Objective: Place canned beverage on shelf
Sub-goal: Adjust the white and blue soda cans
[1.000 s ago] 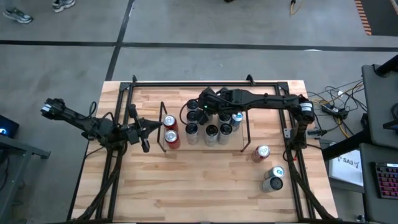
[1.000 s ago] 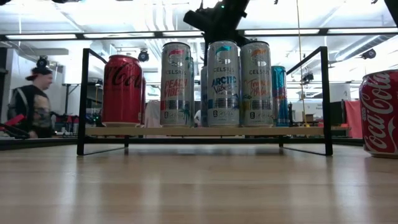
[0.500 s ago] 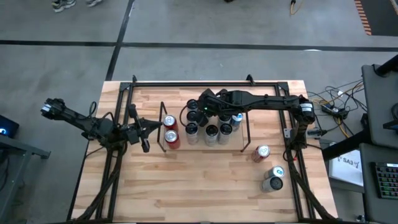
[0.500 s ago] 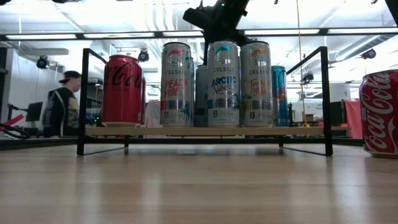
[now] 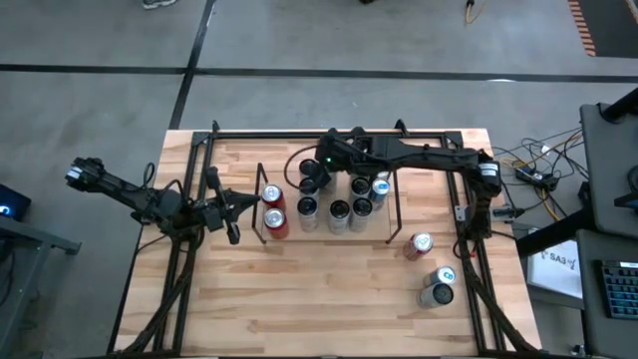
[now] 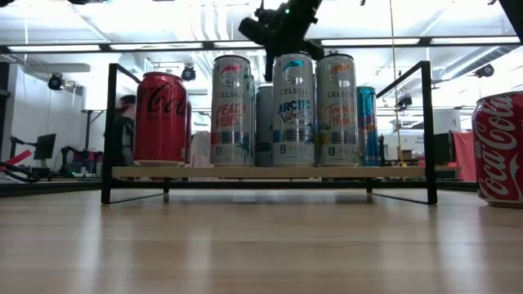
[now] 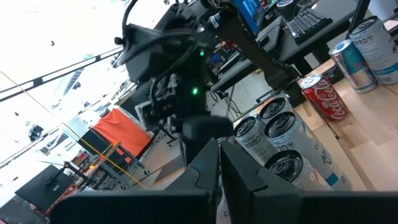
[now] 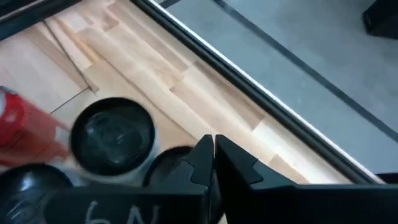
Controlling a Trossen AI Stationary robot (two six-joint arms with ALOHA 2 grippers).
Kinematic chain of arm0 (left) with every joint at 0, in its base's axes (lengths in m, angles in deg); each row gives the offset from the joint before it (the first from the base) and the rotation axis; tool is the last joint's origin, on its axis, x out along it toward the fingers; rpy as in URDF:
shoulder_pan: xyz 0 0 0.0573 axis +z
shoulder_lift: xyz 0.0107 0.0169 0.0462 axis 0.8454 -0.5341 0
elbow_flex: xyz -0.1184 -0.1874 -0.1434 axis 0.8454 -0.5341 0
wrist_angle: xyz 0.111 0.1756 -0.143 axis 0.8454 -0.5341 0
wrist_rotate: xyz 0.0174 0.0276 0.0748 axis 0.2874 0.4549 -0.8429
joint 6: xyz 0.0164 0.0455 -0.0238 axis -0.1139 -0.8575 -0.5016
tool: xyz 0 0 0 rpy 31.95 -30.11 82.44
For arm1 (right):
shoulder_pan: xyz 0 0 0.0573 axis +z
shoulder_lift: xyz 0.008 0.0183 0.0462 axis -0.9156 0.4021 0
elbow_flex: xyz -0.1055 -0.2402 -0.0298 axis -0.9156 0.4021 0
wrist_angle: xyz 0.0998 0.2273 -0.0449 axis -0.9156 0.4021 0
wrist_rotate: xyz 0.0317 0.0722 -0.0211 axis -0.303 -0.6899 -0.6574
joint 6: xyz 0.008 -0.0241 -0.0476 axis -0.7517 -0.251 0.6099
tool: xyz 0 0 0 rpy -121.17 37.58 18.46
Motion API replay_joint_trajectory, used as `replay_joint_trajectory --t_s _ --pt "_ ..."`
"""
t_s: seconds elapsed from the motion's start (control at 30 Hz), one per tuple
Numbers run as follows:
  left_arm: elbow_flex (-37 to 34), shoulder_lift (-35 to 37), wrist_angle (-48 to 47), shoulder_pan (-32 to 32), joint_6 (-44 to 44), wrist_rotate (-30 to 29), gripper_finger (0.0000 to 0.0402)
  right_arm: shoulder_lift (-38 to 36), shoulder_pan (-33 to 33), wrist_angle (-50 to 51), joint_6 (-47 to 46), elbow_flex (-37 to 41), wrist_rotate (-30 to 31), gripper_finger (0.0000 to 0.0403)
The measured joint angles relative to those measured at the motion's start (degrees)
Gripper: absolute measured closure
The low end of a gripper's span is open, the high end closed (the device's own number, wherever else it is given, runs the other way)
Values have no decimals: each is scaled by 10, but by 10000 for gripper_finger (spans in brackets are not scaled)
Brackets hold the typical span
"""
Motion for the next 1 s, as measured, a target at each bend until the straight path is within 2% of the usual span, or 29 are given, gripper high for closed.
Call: replay_joint_trajectory --t_s 0.4,1.0 --pt "0 -1 0 0 -1 0 402 26 -18 -32 33 5 -34 394" --pt "0 -2 0 0 -1 0 402 21 -17 39 4 -7 -33 394"
